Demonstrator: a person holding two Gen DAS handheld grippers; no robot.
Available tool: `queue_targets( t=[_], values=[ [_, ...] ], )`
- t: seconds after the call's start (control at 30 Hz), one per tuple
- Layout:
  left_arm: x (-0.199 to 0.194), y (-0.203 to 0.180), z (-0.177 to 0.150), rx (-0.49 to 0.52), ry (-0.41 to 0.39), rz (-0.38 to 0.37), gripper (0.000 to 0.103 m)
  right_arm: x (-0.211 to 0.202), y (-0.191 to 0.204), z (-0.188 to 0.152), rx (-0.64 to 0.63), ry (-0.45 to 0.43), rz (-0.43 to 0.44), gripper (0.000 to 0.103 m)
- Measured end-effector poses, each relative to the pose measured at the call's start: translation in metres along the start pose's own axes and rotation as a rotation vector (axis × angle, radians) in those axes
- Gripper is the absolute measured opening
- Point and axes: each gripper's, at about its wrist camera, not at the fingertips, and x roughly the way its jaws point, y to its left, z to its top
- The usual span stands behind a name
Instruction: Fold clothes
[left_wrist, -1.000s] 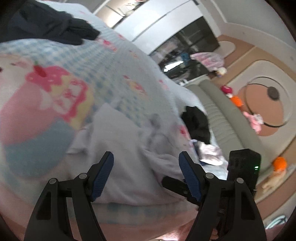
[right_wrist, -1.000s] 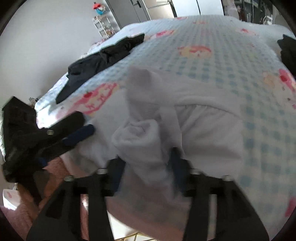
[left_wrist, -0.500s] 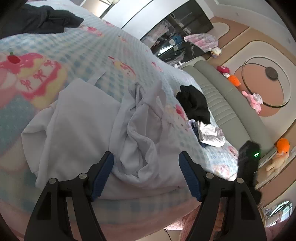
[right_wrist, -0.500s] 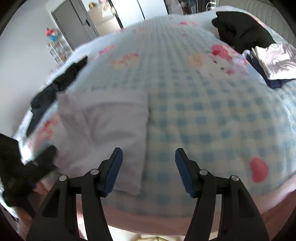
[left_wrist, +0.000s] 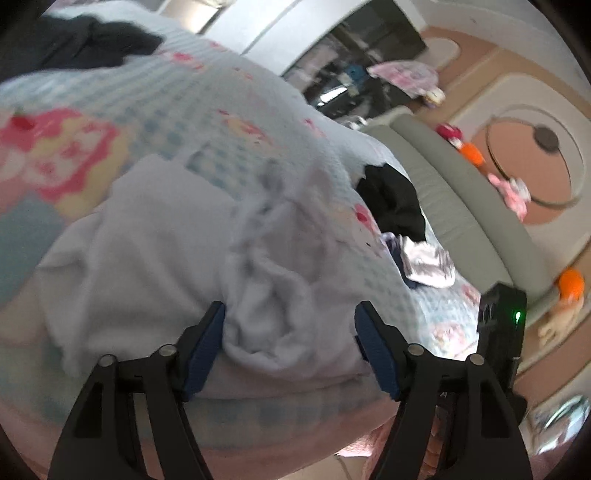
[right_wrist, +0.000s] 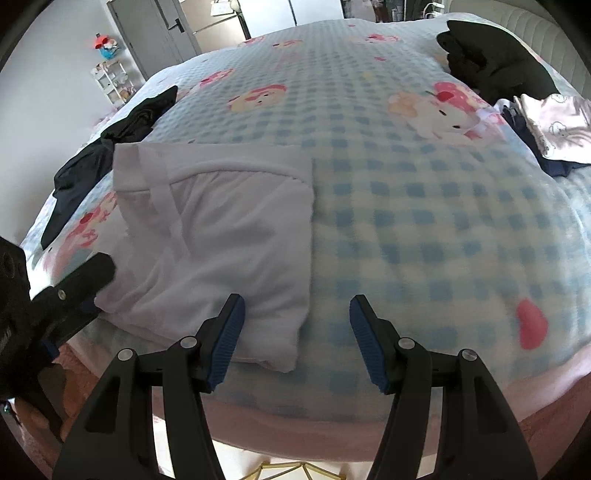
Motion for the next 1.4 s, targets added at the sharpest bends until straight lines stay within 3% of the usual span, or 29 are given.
queue_targets(
  t=[0.1,0.17,0.33,0.43,0.6,0.7,0.83,0.87,0.93,1.0,1.03,1.07,1.17,1.33,1.4],
  values=[
    [0.007,-0.013,0.001,0.056,-0.003,0.037,0.012,-0.001,0.006,-0.001,-0.019,-0.003,-0.005,0.062],
    [0.003,-0.015,0.004,0.068,-0.024,0.071,0.012,-0.003,0.005,-0.001,-0.006,-0.006,-0.002,0.062],
    [-0.042,-0.006,0.020,0.039,-0.154,0.077,0.012,-0.012,0.004,0.000,0.010,-0.042,0.015,0.062],
    [-0.063,0.009,0.024,-0.004,-0.202,0.110,0.012,-0.018,0.011,0.002,-0.009,-0.076,0.017,0.062],
    [-0.087,0.024,0.016,-0.026,-0.212,0.186,0.012,-0.015,0.029,0.012,-0.053,-0.080,0.046,0.062],
    [-0.083,0.039,0.013,-0.054,-0.171,0.245,0.012,-0.009,0.042,0.016,-0.081,-0.081,0.067,0.062],
    [-0.072,0.063,0.011,-0.103,-0.091,0.317,0.017,0.016,0.054,0.021,-0.132,-0.041,0.025,0.063],
    [-0.069,0.069,0.010,-0.127,-0.060,0.312,0.024,0.023,0.055,0.022,-0.135,-0.016,0.011,0.063],
    [-0.072,0.078,0.010,-0.179,-0.047,0.269,0.028,0.032,0.054,0.022,-0.122,0.016,0.005,0.063],
    [-0.090,0.078,0.015,-0.193,-0.116,0.236,0.043,0.026,0.050,0.021,-0.105,0.001,0.026,0.063],
    [-0.099,0.076,0.020,-0.182,-0.157,0.220,0.057,0.022,0.049,0.021,-0.108,-0.007,0.028,0.063],
    [-0.105,0.073,0.027,-0.163,-0.187,0.196,0.060,0.019,0.049,0.022,-0.111,-0.017,0.027,0.063],
    [-0.098,0.067,0.045,-0.109,-0.179,0.180,0.061,0.008,0.044,0.033,-0.103,-0.051,0.032,0.063],
    [-0.048,0.060,0.063,-0.002,-0.025,0.163,0.061,0.005,0.043,0.052,-0.076,-0.073,0.031,0.063],
    [-0.047,0.053,0.064,0.036,-0.025,0.179,0.060,0.010,0.044,0.055,-0.082,-0.060,0.019,0.063]
  ],
)
